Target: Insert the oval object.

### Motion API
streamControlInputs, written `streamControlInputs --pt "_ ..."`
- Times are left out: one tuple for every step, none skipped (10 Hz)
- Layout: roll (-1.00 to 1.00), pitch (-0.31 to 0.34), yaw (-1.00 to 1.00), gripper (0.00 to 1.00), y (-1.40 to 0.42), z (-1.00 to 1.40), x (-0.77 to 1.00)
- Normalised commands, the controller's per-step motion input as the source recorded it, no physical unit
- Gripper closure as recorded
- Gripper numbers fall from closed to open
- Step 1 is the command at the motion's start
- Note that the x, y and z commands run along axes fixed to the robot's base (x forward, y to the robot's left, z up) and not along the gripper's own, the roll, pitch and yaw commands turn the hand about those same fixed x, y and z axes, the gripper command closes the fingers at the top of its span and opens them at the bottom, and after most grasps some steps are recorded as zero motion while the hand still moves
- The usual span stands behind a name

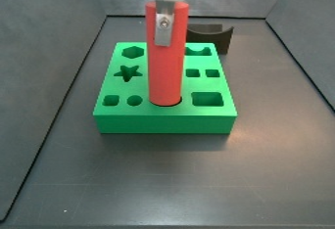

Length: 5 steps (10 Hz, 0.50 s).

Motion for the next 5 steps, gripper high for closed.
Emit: streamControlInputs --pt "0.11 0.043 -0.2 1.0 -0.03 -0.32 0.25" --pt "0.2 0.0 -0.04 1.0 0.0 -0.31 0.06" --pt "0.25 0.0 0.0 1.0 -0.04 -0.34 0.0" --pt "0.22 0.0 0.0 1.0 -0.1 -0.35 0.0" --pt "0.09 -0.073 -0.03 1.0 -0.16 -0.46 0.0"
